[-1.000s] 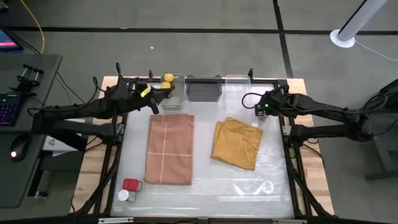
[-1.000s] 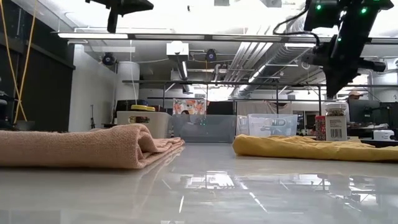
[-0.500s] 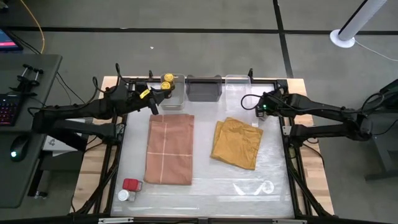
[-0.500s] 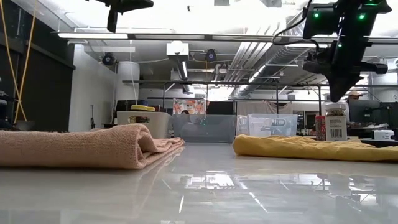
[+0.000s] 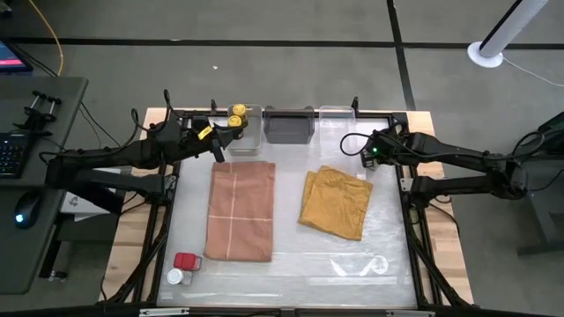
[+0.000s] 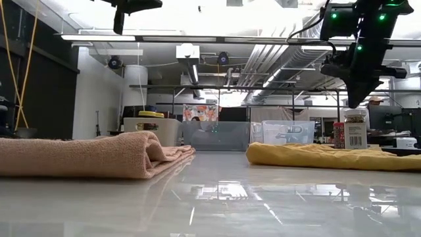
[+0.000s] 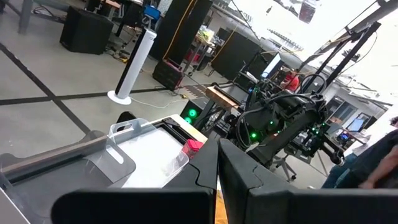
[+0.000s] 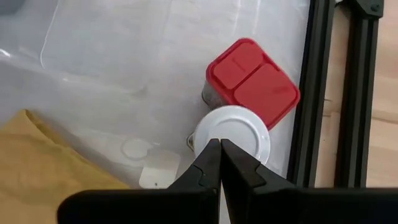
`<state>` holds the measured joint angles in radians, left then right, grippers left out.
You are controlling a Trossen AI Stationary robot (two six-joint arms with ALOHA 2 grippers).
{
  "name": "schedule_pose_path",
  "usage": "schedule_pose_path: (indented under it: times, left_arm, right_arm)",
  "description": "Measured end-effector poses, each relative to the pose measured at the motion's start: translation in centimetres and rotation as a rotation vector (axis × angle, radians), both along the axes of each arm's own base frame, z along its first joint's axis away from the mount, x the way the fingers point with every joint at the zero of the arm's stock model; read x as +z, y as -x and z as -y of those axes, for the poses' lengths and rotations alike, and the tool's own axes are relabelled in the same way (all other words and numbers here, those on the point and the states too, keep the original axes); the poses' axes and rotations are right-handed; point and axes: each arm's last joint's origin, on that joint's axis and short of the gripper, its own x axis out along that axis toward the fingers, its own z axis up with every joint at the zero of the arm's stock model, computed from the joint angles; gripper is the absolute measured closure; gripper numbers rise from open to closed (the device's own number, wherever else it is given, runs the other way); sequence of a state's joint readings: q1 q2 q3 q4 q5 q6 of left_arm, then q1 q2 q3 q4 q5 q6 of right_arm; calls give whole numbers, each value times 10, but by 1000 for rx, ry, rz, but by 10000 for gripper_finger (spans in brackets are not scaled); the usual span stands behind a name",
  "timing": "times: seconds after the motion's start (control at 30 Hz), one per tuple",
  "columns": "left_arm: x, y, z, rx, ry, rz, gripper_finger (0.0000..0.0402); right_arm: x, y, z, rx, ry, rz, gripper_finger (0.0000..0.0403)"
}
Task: Sort spices by type
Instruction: Put the top white seasoning bottle into the transparent bin
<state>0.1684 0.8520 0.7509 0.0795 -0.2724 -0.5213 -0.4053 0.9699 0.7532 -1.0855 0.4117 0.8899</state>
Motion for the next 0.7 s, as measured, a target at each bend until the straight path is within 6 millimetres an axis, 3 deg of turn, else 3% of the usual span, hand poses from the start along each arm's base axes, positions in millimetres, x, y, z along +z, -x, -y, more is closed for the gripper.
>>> schedule_pose_path:
  times: [0.33,0.47,0.7]
  left_arm:
    - [0,0,0,0,1,-5,401]
    - [0,0,0,-1,3,-4,401]
    - [0,0,1,-27,3,-5,401]
  right_arm:
    - [-1,2,-1,4,-3,-25,403]
    - [-10,2,-2,23,-25,-23,403]
    - [-18,1,-19,153,-160,-34,403]
